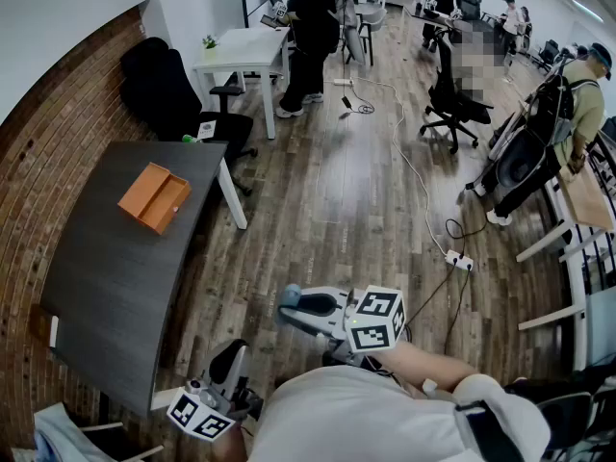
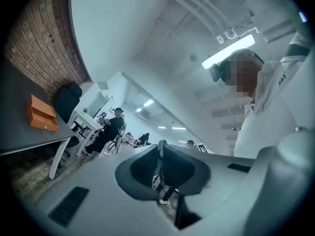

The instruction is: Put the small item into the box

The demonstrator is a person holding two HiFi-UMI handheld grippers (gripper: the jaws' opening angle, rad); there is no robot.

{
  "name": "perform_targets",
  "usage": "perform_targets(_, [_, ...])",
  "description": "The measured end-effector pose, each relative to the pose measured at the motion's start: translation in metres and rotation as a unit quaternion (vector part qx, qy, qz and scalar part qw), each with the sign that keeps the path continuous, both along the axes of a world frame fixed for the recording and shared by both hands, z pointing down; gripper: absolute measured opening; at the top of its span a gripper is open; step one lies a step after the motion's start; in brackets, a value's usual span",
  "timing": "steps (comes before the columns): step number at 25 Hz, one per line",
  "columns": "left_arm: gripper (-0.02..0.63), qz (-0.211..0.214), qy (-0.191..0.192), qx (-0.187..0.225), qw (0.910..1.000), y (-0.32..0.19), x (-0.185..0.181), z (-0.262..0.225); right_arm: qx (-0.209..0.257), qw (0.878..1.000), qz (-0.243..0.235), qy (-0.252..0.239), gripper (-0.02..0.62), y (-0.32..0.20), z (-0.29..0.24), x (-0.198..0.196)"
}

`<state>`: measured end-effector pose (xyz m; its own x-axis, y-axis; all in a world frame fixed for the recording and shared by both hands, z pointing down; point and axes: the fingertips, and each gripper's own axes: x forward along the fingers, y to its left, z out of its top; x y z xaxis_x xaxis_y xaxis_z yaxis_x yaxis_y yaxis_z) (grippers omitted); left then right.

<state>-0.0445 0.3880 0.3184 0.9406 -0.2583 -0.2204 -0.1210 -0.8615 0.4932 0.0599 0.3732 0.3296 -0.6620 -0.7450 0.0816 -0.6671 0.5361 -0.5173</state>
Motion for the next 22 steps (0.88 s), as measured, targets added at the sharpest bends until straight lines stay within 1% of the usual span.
perform_targets(4, [0.043,0.008,0.006,0.003,0.9999,-0.001,0.002,-0.006,0.003,1.0,0.004,0.001,0.081,-0.002,-0.003,-0.002])
perform_targets(13, [0.043,0.005,0.007,0.001,1.0,0.0,-0.002,-0.002,0.001,1.0,0.003,0.002,0.081,-0.001,0.0,-0.006])
perform_targets(22, [0.043,0.012,0.007,0.002,0.9999,0.002,-0.001,-0.004,-0.004,0.999,0.036,-0.019,0.081,-0.003,-0.002,0.004])
